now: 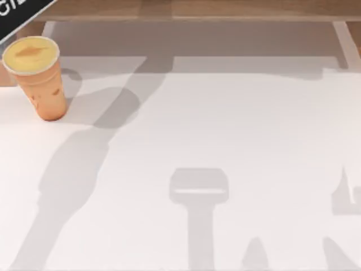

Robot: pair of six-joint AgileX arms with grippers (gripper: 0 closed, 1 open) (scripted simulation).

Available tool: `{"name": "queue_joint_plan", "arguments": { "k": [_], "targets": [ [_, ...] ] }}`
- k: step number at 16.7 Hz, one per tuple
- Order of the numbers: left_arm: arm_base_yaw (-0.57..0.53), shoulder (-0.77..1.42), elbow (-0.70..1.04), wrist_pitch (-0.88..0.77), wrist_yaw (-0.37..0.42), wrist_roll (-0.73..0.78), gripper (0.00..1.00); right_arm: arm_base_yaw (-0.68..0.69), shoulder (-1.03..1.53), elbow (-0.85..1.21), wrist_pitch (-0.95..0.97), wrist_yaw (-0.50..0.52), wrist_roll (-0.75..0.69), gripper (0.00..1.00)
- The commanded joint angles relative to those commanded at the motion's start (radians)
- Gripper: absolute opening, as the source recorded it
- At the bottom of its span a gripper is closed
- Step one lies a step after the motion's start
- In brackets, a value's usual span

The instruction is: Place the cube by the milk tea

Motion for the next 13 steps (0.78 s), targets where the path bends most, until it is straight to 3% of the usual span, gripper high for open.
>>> {"name": "queue_joint_plan", "arguments": {
  "k": [10, 13],
  "targets": [
    [0.004, 0.004, 0.061, -0.045, 0.001, 0.000, 0.00, 0.000, 0.000, 0.000, 0.000, 0.000, 0.000, 1.00],
    [0.067, -0.021, 0.126, -0.073, 0.008, -0.008, 0.00, 0.000, 0.000, 0.000, 0.000, 0.000, 0.000, 1.00]
  ]
}}
